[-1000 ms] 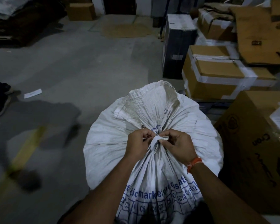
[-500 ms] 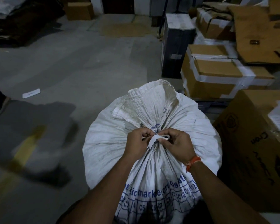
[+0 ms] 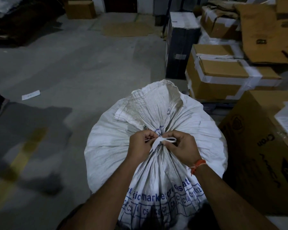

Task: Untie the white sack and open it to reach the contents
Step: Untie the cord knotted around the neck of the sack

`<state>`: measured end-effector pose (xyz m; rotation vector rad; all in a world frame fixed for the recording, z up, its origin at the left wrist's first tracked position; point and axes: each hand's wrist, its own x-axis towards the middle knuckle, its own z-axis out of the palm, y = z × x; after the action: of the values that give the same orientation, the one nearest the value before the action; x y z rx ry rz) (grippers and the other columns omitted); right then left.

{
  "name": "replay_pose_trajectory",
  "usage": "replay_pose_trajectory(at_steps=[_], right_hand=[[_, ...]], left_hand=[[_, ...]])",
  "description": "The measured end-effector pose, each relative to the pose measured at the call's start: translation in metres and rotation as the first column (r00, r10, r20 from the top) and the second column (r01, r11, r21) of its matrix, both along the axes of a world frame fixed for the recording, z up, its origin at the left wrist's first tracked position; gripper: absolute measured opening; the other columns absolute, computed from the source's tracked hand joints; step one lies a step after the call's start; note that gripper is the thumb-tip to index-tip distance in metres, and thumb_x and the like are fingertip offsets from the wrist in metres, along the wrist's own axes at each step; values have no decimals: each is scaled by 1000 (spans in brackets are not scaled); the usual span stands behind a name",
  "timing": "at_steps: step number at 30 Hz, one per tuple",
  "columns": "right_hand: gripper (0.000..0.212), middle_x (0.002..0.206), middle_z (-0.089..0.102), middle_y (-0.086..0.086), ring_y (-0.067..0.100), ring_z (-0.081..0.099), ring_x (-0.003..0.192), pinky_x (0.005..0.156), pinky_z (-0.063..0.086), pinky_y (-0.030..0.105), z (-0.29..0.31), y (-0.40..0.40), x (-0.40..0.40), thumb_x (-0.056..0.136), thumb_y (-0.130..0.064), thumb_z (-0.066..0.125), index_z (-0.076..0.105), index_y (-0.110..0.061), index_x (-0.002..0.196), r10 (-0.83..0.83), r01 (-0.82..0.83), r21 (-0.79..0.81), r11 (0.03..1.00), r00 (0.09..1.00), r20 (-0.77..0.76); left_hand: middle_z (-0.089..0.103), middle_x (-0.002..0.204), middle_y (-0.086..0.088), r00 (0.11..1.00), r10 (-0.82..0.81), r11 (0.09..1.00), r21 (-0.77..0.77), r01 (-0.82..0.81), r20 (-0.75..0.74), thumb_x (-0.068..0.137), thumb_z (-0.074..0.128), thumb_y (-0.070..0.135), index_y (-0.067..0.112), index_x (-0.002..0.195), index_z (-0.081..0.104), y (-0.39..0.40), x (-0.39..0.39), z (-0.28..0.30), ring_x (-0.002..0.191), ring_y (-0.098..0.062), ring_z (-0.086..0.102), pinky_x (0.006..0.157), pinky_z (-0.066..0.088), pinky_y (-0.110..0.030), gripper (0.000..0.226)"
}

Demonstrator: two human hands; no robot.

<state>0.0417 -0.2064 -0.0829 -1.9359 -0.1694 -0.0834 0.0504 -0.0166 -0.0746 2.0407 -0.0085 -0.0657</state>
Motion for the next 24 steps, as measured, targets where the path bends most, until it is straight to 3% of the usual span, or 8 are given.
replay_pose_trajectory(at_steps=[4,7,9,11,14,18,24], right_hand=[[11,90,80,-4,10,75,85,78,62,32,2,0,-2,84,-16,82,80,-17,94,3,-3,-19,1000,1000,15],[11,90,80,-5,8,75,85,77,61,28,3,1,-2,83,-15,83,80,-16,94,-8,8,-27,1000,1000,14],[12,91,80,-5,6,75,85,77,60,23,5,2,-2,83,-14,83,80,-16,94,-12,13,-21,1000,1000,9],[11,91,80,-6,4,74,85,76,58,18,6,3,-3,83,-13,83,80,-16,93,-18,18,-19,1000,1000,7],[10,90,80,-6,4,75,85,76,59,19,8,3,-3,83,-14,83,81,-17,93,-17,17,-15,1000,1000,3],[12,90,80,-5,4,75,85,77,59,19,10,3,-4,82,-11,83,81,-15,93,-15,15,-1,1000,1000,-14],[11,89,80,-6,4,75,83,75,58,19,11,5,-4,83,-12,83,81,-16,93,-24,24,-6,1000,1000,-14]], left_hand=[[81,83,2,999,47,999,-10,-47,-23,86,82,9,17,87,82,8,1,2,78,-11,74,71,54,-12,7],[82,84,-1,998,55,998,-22,-56,-40,86,81,7,16,86,82,13,2,2,81,-16,76,75,59,-18,9],[81,84,-3,998,46,999,-26,-47,-30,87,78,2,14,87,82,10,1,2,79,-13,75,74,57,-17,12],[78,82,0,1000,26,999,-32,-27,-8,88,76,-1,10,89,81,4,-1,1,73,-1,71,72,55,-13,12],[76,81,1,1000,18,998,-54,-18,4,89,77,1,9,91,81,0,-3,1,70,5,68,70,54,-11,9],[81,85,2,998,51,998,-38,-52,-21,86,80,5,16,89,82,9,2,-1,82,-12,76,80,61,-26,11],[82,84,-1,998,49,996,-76,-52,-36,87,78,2,17,86,83,7,0,-3,83,-18,78,86,64,-42,15]])
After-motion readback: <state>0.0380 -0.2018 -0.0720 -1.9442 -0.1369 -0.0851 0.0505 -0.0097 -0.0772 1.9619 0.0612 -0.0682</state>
